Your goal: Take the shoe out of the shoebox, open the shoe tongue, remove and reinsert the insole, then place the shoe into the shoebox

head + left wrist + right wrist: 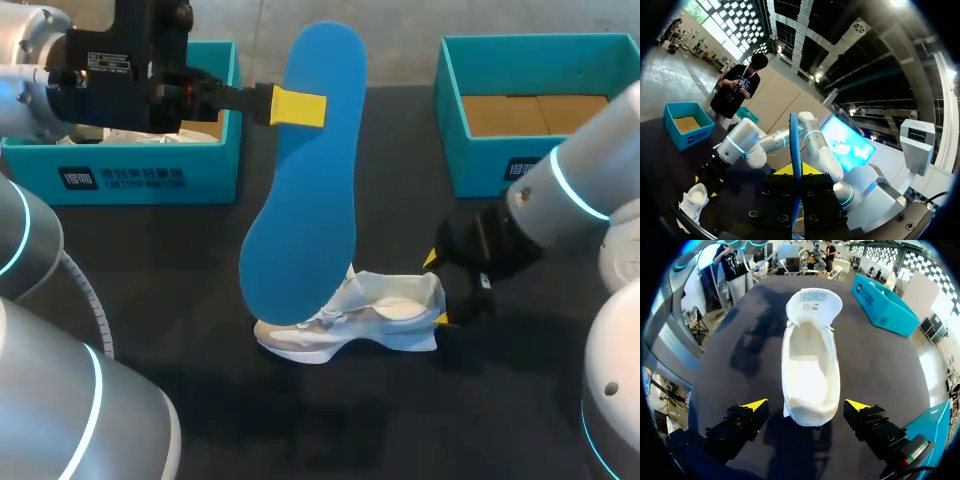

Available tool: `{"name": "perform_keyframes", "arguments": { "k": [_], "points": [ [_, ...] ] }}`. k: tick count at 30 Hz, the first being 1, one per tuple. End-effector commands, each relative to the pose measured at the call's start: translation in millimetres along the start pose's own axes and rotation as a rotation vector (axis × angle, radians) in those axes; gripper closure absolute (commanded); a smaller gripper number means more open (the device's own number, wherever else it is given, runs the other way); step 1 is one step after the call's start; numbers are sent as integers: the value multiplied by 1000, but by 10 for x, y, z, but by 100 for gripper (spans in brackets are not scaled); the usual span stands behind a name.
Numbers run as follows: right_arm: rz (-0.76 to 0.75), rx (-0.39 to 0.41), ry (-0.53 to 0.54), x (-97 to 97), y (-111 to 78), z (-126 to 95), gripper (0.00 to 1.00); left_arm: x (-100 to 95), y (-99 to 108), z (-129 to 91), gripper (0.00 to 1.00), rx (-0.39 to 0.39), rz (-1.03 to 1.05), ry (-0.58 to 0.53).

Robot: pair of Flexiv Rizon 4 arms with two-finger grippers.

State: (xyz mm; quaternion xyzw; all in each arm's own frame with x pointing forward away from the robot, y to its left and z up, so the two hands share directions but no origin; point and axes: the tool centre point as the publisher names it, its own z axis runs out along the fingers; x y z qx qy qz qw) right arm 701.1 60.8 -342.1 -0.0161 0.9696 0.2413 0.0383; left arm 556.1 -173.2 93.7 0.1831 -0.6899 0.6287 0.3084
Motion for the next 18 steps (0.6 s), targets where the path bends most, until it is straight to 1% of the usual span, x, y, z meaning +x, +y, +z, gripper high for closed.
{"name": "perform_keyframes", "arguments": {
  "k": [1, 5, 11, 15, 17, 18],
  "points": [
    [7, 280, 9, -35, 100, 48, 0, -2, 3, 2, 100, -1, 0, 0],
    [11, 328, 16, -23, 170, 59, 0, -2, 3, 2, 100, -1, 0, 0],
    [23, 351, 12, -7, 225, 57, 0, -2, 3, 2, 100, -1, 0, 0],
    [44, 402, 20, 7, 280, 80, 0, -2, 3, 2, 100, -1, 0, 0],
    [50, 409, 22, 8, 301, 85, 0, -2, 3, 2, 100, -1, 0, 0],
    [64, 431, 23, 7, 310, 86, 0, -2, 3, 2, 100, -1, 0, 0]
  ]
}}
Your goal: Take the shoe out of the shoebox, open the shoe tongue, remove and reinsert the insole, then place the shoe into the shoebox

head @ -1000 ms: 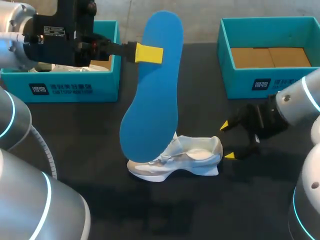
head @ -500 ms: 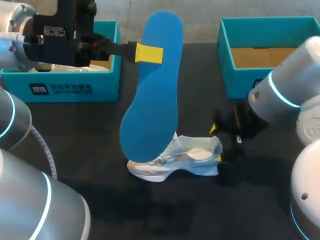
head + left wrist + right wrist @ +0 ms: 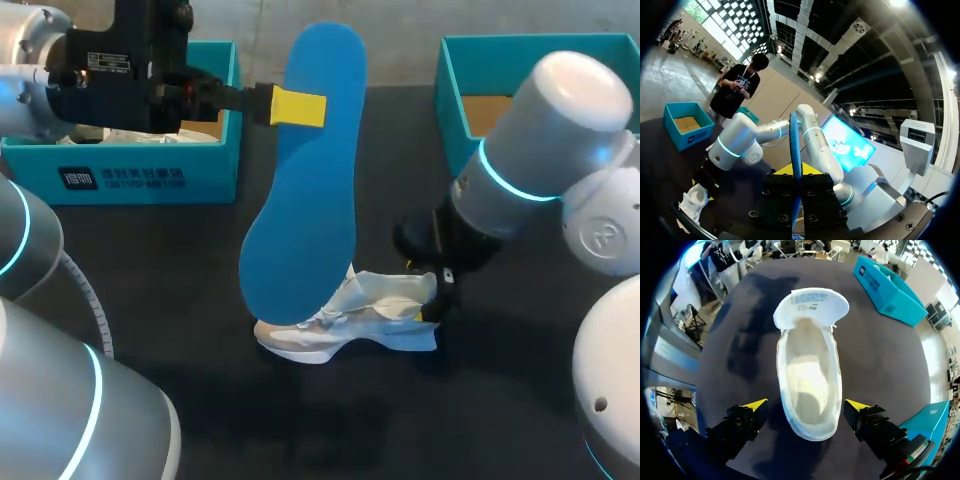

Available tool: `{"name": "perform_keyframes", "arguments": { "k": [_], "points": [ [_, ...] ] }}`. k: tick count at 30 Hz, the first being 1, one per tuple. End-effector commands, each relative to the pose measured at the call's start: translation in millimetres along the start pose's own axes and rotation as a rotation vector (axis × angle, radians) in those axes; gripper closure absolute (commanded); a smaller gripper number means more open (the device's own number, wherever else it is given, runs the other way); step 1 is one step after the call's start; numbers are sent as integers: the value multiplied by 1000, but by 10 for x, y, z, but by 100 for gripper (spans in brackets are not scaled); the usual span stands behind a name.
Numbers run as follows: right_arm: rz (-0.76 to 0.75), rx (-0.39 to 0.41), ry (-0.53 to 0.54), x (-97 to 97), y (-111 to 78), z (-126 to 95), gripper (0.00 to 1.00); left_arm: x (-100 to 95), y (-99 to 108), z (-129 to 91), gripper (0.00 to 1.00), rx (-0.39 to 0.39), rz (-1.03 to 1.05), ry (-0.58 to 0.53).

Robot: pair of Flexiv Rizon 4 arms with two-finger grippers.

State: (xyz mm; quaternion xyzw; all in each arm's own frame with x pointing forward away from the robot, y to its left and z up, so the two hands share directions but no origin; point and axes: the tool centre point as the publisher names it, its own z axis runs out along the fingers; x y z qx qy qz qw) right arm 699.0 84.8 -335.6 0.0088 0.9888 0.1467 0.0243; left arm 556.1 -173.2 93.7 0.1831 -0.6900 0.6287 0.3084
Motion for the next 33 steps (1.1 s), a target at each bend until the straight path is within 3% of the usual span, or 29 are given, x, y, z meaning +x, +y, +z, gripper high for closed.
{"name": "perform_keyframes", "arguments": {
  "k": [1, 21, 33],
  "points": [
    [26, 253, 2, -3, 79, 21, 0, -2, 3, 2, 100, -1, 0, 0],
    [41, 302, -14, 27, 214, -14, 0, -2, 3, 2, 100, -1, 0, 0],
    [15, 292, -23, -149, 264, -192, 0, -2, 3, 2, 100, -1, 0, 0]
  ]
}}
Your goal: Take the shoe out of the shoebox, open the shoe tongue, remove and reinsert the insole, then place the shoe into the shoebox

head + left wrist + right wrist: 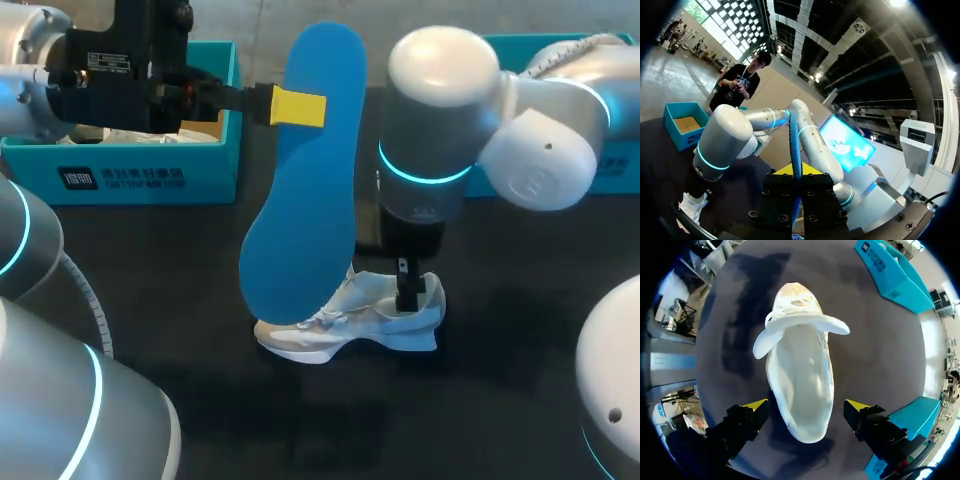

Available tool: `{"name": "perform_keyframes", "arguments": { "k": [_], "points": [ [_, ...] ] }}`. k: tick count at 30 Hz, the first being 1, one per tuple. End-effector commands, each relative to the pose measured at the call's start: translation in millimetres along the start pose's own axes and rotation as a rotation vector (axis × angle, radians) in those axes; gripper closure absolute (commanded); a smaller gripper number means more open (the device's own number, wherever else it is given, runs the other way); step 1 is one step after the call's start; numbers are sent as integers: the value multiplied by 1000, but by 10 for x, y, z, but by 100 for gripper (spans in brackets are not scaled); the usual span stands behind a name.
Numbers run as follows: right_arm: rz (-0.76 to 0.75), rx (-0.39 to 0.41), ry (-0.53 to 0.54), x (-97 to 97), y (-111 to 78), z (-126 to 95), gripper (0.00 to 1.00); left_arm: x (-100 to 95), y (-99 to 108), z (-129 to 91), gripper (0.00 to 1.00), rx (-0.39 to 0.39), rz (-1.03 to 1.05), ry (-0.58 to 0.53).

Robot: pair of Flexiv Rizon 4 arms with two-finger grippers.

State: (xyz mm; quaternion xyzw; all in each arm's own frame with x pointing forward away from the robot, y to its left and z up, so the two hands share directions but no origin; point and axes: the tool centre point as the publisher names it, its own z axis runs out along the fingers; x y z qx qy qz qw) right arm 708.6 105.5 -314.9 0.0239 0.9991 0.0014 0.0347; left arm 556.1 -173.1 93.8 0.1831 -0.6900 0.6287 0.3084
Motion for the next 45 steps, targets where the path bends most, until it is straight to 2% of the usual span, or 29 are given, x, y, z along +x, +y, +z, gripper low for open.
{"name": "perform_keyframes", "arguments": {
  "k": [1, 11, 20, 45],
  "points": [
    [-6, 0, 3, -73, -6, -69, 0, -2, 3, 3, 100, -1, 0, 0],
    [-42, 4, -4, -255, 50, -38, 0, -2, 3, 3, 100, -1, 0, 0],
    [-55, -20, -7, -375, 111, 134, 0, -2, 3, 3, 100, -1, 0, 0],
    [-38, -68, 62, -423, 132, 721, 0, -2, 3, 3, 100, -1, 0, 0]
  ]
}}
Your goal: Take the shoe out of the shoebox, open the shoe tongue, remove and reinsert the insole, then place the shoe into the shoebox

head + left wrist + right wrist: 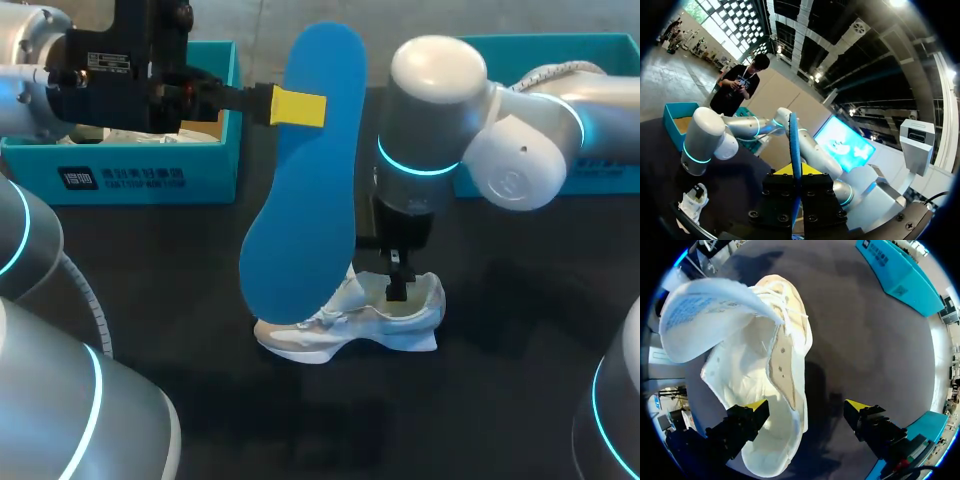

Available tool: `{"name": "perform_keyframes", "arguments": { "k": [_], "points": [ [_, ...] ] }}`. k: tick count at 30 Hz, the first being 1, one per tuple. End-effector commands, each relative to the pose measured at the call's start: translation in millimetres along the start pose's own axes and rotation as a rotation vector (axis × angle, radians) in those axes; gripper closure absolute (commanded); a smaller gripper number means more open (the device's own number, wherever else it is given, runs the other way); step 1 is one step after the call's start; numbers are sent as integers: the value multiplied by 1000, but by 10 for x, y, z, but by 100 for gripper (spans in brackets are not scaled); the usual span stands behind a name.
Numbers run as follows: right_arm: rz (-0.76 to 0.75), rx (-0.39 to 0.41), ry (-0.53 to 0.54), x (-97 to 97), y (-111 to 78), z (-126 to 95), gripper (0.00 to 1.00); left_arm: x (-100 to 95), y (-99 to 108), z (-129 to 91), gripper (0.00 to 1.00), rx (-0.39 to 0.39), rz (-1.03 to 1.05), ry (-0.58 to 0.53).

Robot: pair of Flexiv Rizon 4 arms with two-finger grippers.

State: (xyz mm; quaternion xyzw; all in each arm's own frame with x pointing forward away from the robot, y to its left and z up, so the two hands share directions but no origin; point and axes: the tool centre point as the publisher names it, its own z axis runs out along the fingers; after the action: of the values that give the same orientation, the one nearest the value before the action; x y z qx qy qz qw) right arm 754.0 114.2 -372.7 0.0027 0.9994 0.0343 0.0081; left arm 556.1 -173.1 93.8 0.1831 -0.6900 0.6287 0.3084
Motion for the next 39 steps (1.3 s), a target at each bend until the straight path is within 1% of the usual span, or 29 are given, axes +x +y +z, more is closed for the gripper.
{"name": "perform_keyframes", "arguments": {
  "k": [1, 5, 8, 9, 10, 11, 13, 22, 26, 27, 31, 39],
  "points": [
    [3, -2, 9, -22, 15, 130, 0, -2, 3, 3, 100, -1, 0, 0],
    [11, 3, 18, -19, 0, 177, 0, -2, 3, 3, 100, -1, 0, 0],
    [17, 8, 25, -20, -26, 219, 20, -2, 3, 3, 100, -1, 0, 0],
    [20, 11, 27, -18, -30, 226, 42, -2, 3, 3, 100, -1, 0, 0],
    [21, 13, 27, -16, -34, 232, 57, -2, 3, 3, 100, -1, 0, 0],
    [22, 14, 27, -15, -36, 235, 68, -2, 3, 3, 100, -1, 0, 0],
    [29, 29, 28, -10, -45, 249, 100, -2, 3, 3, 100, -1, 0, 0],
    [43, 38, 23, 24, -50, 250, 100, -2, 3, 3, 100, -1, 0, 0],
    [55, 44, 9, 36, -52, 160, 100, -2, 3, 3, 100, -1, 0, 0],
    [63, 53, 4, 39, -59, 72, 100, -2, 3, 3, 100, -1, 0, 0],
    [74, 63, -4, 38, -55, -40, 100, -2, 3, 3, 100, -1, 0, 0],
    [152, 70, 2, 22, -29, -268, 100, -2, 3, 3, 100, -1, 0, 0]
  ]
}}
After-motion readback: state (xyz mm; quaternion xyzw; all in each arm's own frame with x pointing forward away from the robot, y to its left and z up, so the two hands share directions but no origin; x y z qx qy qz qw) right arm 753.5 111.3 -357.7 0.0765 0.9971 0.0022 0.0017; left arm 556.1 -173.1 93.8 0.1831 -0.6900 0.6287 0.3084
